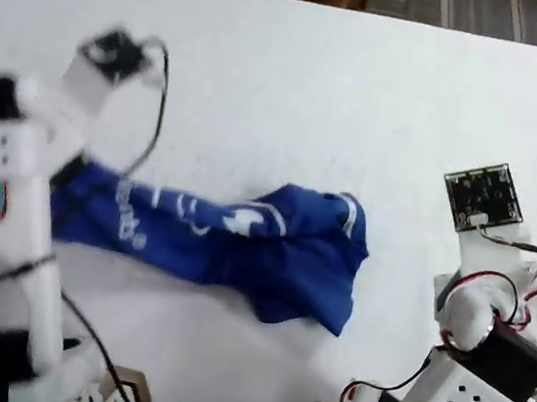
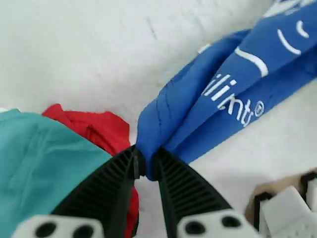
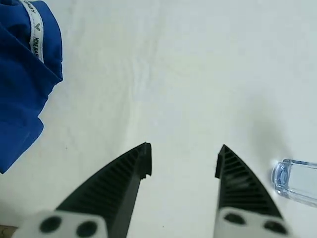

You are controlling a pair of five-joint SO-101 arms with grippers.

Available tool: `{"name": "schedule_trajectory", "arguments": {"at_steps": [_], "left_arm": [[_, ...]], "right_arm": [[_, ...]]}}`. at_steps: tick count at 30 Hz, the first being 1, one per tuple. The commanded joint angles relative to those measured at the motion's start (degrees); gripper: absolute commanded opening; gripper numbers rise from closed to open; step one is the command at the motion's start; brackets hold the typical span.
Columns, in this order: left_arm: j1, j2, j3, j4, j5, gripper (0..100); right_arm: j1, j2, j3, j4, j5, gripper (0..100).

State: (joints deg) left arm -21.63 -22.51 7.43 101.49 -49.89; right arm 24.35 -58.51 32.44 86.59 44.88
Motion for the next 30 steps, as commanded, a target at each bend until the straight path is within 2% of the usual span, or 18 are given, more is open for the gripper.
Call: {"name": "schedule_trajectory", "arguments": {"at_steps": [1,3,5,8,9,12,15,22,30], "left_arm": [[-0.79,-8.35,10.59,0.97,-3.96,2],[-0.79,-10.55,12.35,0.97,-5.89,4],[-0.79,-12.66,11.56,0.97,-6.51,10],[-0.53,-13.54,6.11,0.88,-2.2,21],[-0.53,-13.1,3.56,0.88,-0.88,22],[-0.53,-8.26,-4.26,0.7,3.25,19],[-0.53,3.78,-8.66,-0.62,11.69,18],[-0.79,39.38,-19.47,1.05,16.88,18],[4.22,43.34,-14.29,0.79,16.7,18]], "right_arm": [[-0.57,-0.57,-2.29,-1.1,-0.53,21.2],[-0.48,-0.57,-2.29,-1.01,-0.44,21.2],[-0.48,-0.57,-2.37,-1.01,-0.44,21.2],[-0.48,-0.57,-2.37,-1.01,-0.44,21.2],[-0.48,-0.57,-2.37,-0.92,-0.44,21.2],[-0.48,-0.66,-2.37,-0.75,-0.44,21.2],[-0.75,-0.66,-2.37,-0.92,-0.44,21.2],[-0.75,-0.66,-2.37,-0.75,-0.44,21.2],[-0.75,-0.66,-2.37,-0.92,-0.35,21.2]]}}
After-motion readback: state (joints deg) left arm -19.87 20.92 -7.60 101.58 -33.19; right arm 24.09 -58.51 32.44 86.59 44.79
